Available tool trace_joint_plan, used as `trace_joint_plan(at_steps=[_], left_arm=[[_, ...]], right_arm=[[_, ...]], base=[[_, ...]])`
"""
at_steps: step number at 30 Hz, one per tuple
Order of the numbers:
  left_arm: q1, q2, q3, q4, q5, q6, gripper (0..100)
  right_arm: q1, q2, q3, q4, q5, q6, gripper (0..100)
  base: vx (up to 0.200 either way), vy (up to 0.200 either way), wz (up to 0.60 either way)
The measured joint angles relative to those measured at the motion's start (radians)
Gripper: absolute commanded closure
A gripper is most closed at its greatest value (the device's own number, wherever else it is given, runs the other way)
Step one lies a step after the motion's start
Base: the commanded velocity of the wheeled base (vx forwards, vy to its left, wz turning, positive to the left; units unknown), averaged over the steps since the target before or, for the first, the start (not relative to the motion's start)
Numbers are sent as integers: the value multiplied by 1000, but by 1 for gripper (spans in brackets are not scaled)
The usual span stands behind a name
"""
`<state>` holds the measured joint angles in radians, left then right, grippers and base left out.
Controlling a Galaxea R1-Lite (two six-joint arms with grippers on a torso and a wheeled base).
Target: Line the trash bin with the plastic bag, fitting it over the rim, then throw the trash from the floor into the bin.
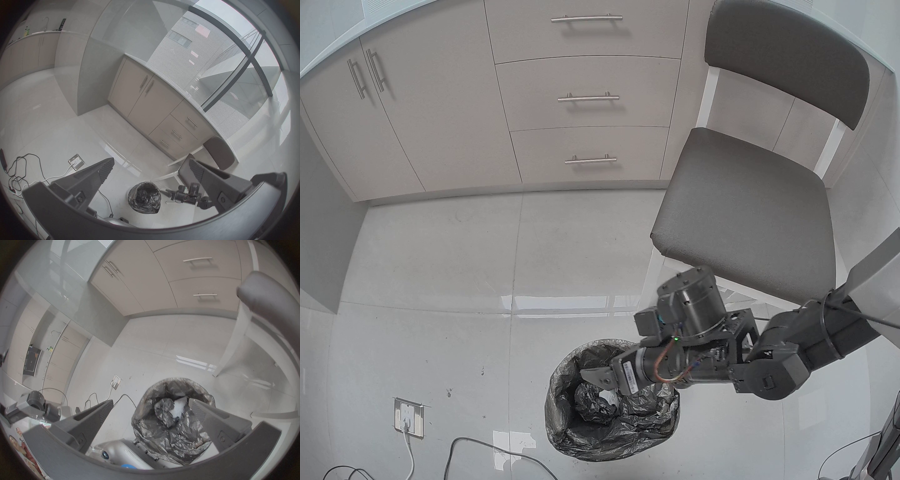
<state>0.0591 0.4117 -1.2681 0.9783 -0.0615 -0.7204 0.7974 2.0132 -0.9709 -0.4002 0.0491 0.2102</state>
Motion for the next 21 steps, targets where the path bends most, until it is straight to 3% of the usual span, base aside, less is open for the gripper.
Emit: trace_joint_plan(at_steps=[1,9,21], left_arm=[[11,-22,38,-16,-16,3,0],[23,-169,237,-109,-71,14,0],[-32,-269,334,-126,-75,14,0]], right_arm=[[13,7,-35,24,-19,4,100],[117,143,-200,33,-170,139,100],[127,324,-261,15,-212,222,100]], base=[[0,0,0],[0,0,0],[0,0,0]])
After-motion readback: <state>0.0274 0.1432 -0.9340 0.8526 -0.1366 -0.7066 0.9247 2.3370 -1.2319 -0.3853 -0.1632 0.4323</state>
